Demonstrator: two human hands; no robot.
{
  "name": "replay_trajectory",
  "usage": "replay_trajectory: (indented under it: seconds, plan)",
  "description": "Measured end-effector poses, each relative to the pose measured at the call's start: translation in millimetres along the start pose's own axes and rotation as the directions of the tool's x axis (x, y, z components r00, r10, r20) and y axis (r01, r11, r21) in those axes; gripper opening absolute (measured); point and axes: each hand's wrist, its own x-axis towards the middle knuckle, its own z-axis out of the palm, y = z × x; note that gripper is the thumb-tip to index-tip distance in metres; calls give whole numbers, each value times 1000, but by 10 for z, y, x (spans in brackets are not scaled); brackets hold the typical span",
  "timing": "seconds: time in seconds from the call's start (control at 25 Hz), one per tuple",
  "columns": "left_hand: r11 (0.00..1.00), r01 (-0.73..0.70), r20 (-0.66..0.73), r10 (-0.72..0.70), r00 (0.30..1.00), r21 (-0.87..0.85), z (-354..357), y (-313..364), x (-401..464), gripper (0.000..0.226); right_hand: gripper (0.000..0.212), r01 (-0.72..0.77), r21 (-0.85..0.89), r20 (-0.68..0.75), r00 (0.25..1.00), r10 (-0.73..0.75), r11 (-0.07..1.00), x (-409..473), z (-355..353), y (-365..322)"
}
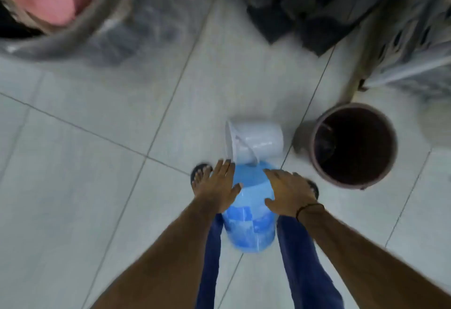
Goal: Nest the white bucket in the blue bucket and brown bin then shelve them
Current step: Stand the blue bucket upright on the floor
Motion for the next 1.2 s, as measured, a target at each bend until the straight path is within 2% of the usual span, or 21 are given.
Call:
replay_trajectory:
  seconds: [0.12, 0.24, 0.36, 0.48, 0.6, 0.72, 0.84, 1.04, 1.2]
  plan:
    - [999, -44, 82, 45, 996, -19, 715, -103, 307, 60, 86, 52, -70, 86, 995, -46, 996, 473, 675, 52]
    - [998, -56, 7, 57, 998, -34, 1188, -69, 209, 42, 62, 101, -60, 13, 995, -101, 993, 587, 1089, 60]
    - [997, -50, -41, 52, 998, 51, 1464, 44, 45, 30, 35, 141, -90, 6, 990, -141, 986, 480, 1271, 92]
    - [995, -47, 2, 47, 999, 88, 1614, 359, -185, 21, 22, 131, -46, 56, 990, -128, 990, 144, 1482, 199]
    - [990, -63, 32, 60, 998, 126, 1584, 715, -576, 17, 15, 164, -91, 15, 986, -163, 982, -341, 1582, 258]
    - [970, -133, 87, 117, 989, 205, 1552, 1120, -1049, 24, 19, 217, -168, -9, 975, -221, 962, -933, 1580, 334]
    - [946, -138, 89, 117, 989, 292, 1751, 1382, -1217, 25, 25, 274, -256, -40, 955, -293, 927, -1216, 1753, 491]
    - [961, -115, 155, 77, 985, 250, 2518, 1567, -1110, 19, 17, 327, -348, 113, 945, -307, 879, -1128, 2337, 753]
    - [980, -63, 192, 26, 981, 188, 2757, 1668, -1179, 22, 31, 342, -368, 194, 938, -288, 865, -1215, 2551, 846]
